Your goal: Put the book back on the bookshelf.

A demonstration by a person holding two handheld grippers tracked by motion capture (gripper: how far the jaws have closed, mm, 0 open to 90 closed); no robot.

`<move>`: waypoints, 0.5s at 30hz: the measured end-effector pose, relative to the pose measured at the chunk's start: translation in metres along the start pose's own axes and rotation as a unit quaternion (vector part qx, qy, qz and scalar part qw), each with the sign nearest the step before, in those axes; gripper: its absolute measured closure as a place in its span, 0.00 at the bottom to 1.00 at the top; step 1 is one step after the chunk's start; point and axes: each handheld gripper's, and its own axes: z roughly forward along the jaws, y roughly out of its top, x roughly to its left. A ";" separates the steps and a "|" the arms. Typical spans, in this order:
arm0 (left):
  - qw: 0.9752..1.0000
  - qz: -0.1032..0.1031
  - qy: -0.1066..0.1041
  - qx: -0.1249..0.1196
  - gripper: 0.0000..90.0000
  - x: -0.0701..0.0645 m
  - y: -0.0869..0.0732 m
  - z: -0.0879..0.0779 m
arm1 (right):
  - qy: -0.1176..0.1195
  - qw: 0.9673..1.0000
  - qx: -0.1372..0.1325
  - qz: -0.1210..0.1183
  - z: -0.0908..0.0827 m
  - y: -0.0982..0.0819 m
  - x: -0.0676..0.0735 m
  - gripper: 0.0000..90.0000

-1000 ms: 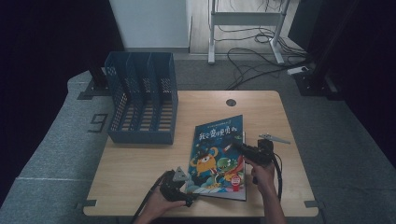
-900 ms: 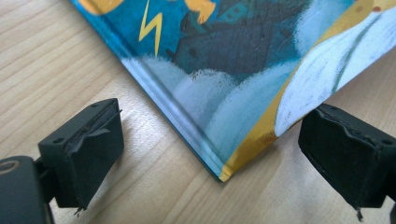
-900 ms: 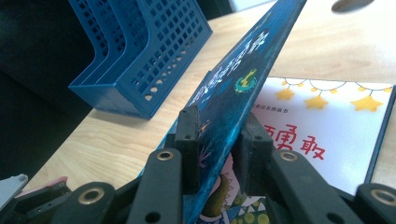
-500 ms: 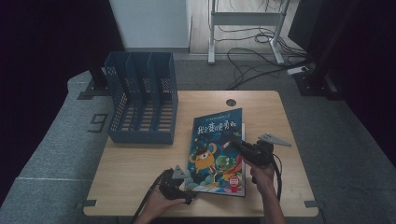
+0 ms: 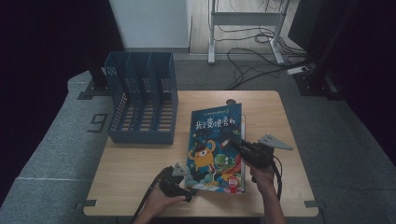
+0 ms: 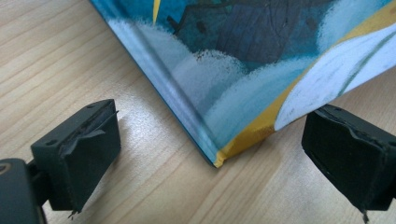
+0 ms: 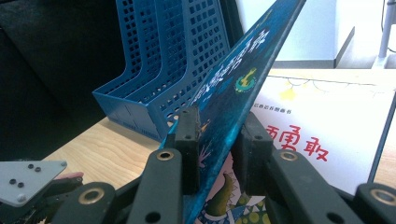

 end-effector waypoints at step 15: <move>1.000 -0.003 0.000 0.003 0.07 0.001 -0.002 -0.003 | 0.003 1.000 -0.004 -0.006 -0.001 -0.001 -0.001 0.81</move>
